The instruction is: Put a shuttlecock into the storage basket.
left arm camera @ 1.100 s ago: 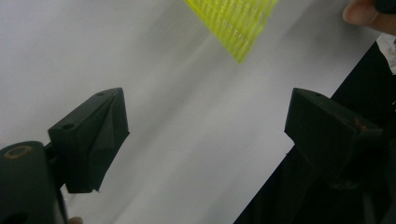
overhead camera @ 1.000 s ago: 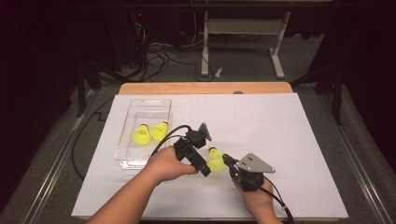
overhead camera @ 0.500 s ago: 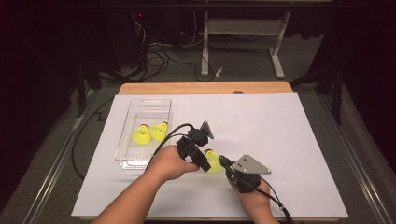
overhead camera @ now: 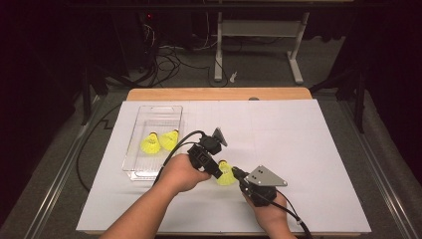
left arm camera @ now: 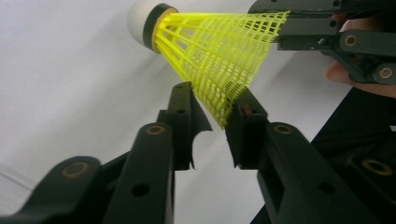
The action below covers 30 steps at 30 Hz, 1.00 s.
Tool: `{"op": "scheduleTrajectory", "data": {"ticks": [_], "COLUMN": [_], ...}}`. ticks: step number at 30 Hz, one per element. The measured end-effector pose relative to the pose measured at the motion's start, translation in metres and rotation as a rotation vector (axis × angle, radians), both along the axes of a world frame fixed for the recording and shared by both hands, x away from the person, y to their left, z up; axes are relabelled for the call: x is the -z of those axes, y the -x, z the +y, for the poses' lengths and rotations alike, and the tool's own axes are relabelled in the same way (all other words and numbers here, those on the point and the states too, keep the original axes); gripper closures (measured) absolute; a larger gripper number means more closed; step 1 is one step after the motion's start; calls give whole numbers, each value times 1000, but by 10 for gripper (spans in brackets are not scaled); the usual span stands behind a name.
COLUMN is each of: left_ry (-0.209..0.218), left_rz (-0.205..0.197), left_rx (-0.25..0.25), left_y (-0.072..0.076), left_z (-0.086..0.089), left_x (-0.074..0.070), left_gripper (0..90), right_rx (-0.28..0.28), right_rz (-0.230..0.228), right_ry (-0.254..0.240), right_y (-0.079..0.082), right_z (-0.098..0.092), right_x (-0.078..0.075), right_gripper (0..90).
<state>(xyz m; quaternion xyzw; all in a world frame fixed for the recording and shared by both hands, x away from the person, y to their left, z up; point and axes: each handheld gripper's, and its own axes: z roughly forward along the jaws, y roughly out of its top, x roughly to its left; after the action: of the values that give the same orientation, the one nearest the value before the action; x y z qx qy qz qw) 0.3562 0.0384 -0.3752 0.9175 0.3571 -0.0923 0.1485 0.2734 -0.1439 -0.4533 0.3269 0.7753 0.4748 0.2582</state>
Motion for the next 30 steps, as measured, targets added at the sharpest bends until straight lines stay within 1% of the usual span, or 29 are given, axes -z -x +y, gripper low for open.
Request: {"op": "scheduleTrajectory", "data": {"ticks": [2,4,8,11,12,13,14,22,26,28,29,30], "left_ry": [-3,-6,-18,-22,-23,-20,-26,-22,-18,-20,-17,-18], "left_rz": [-1,-12,-19,-25,-44,-30,-27,-28,-39,-37,-40,-34], "left_rx": [-4,-9,-7,-11,-15,-14,-11,-10,-14,-13,-17,-15], "left_y": [0,0,0,0,1,0,0,-1,-1,-2,-2,-2], "left_z": [0,1,0,0,1,1,1,1,3,4,5,6], "left_x": [0,0,1,1,0,0,1,1,0,0,0,0], "left_gripper": [774,807,873,883,886,890,890,892,894,894,894,894], "right_rx": [-1,-2,-6,-9,-9,-13,-15,-30,-43,-53,-60,-66], "right_rz": [0,-1,-2,-2,-4,-6,-6,-6,-4,-13,-11,-9], "right_ry": [1,-1,2,-2,-4,-5,-7,-20,-34,-38,-45,-49], "right_y": [0,0,1,1,1,1,1,2,4,4,4,4], "right_z": [1,1,1,1,1,1,1,2,2,2,2,2], "right_x": [0,0,0,-1,-1,-1,-1,-2,-3,-3,-3,-3], "right_gripper": [898,894,888,872,868,860,853,793,739,712,700,687]}}
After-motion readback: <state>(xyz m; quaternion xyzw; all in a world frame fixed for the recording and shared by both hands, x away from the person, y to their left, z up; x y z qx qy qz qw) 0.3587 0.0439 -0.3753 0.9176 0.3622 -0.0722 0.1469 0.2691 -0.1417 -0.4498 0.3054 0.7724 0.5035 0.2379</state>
